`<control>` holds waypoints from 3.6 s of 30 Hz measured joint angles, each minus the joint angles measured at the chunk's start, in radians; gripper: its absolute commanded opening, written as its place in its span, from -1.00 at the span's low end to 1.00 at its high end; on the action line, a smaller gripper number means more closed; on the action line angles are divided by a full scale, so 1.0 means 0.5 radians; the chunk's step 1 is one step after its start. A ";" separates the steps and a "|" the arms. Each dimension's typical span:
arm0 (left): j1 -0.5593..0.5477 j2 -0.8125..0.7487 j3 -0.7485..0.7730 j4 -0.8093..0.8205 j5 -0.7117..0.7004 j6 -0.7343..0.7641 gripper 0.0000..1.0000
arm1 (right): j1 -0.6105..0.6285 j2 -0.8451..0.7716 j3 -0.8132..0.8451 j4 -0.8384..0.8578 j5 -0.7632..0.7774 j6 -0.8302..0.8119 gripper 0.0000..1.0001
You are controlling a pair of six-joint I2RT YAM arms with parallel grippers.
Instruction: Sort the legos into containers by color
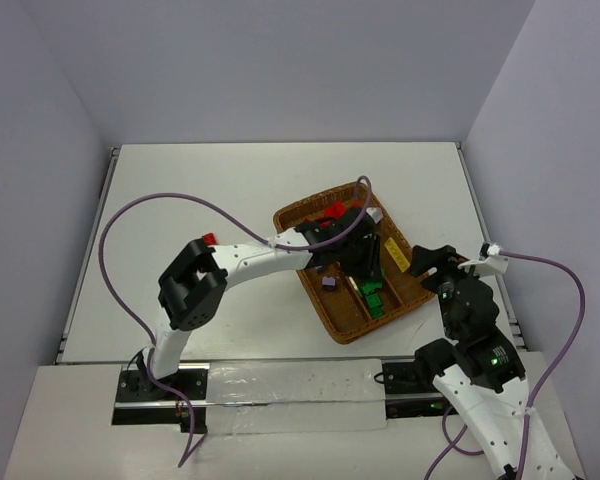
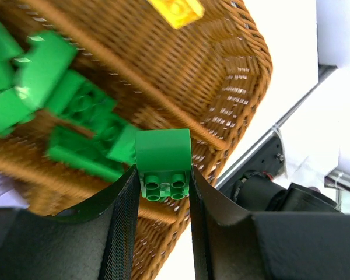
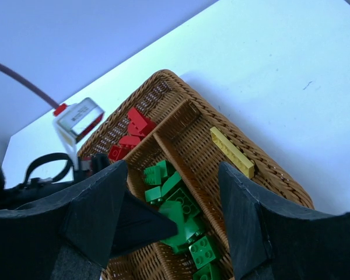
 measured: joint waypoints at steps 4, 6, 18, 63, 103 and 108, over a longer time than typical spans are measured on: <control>-0.033 0.079 0.067 -0.015 0.046 0.010 0.09 | 0.000 0.001 -0.001 -0.016 0.001 0.001 0.42; -0.042 0.097 0.079 -0.017 0.058 0.013 0.29 | 0.000 0.001 0.000 -0.019 0.002 0.005 0.42; -0.058 0.062 0.080 -0.209 -0.038 0.048 0.68 | 0.000 0.067 -0.001 0.012 -0.018 0.007 0.41; 1.536 -0.405 -0.983 -0.216 -0.974 0.180 -0.85 | 0.000 0.398 -0.106 0.332 -0.442 0.087 0.42; 0.718 -0.232 -0.089 -0.389 -0.822 0.227 0.84 | 0.000 0.385 0.154 0.008 -0.285 -0.085 0.84; 0.738 -0.715 -0.248 -0.380 -0.922 0.286 0.82 | 0.000 0.631 0.473 -0.169 -0.029 -0.111 0.89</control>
